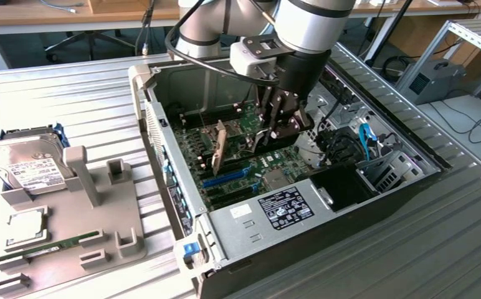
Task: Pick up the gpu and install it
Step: 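Insert the gpu into the slot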
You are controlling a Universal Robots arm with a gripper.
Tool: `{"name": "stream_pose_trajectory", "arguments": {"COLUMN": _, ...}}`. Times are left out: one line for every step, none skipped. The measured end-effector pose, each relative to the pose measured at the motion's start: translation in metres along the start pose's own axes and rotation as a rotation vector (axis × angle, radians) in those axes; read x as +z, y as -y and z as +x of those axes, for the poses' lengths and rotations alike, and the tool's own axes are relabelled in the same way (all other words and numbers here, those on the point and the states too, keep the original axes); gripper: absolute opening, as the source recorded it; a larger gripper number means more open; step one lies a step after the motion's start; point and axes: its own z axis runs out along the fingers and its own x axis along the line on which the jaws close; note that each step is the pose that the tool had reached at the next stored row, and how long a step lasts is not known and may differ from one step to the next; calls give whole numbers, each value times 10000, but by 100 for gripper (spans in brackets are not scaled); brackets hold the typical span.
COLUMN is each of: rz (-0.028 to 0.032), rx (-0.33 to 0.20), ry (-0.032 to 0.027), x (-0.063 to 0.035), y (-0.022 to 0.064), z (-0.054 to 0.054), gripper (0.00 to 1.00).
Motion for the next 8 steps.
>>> {"name": "stream_pose_trajectory", "arguments": {"rz": 1, "rx": 0, "ry": 2, "x": 2, "y": 0, "z": 0, "gripper": 26}}
{"name": "stream_pose_trajectory", "arguments": {"rz": 1, "rx": 0, "ry": 2, "x": 9, "y": 0, "z": 0, "gripper": 26}}
{"name": "stream_pose_trajectory", "arguments": {"rz": 1, "rx": 0, "ry": 2, "x": 15, "y": 0, "z": 0, "gripper": 26}}
{"name": "stream_pose_trajectory", "arguments": {"rz": 1, "rx": 0, "ry": 2, "x": 16, "y": 0, "z": 0, "gripper": 26}}
{"name": "stream_pose_trajectory", "arguments": {"rz": 1, "rx": 0, "ry": 2, "x": 17, "y": 0, "z": 0, "gripper": 26}}
{"name": "stream_pose_trajectory", "arguments": {"rz": 2, "rx": 0, "ry": 3, "x": 20, "y": 0, "z": 0, "gripper": 26}}
{"name": "stream_pose_trajectory", "arguments": {"rz": 2, "rx": 0, "ry": 3, "x": 22, "y": 0, "z": 0, "gripper": 26}}
{"name": "stream_pose_trajectory", "arguments": {"rz": 1, "rx": 0, "ry": 2, "x": 25, "y": 0, "z": 0, "gripper": 26}}
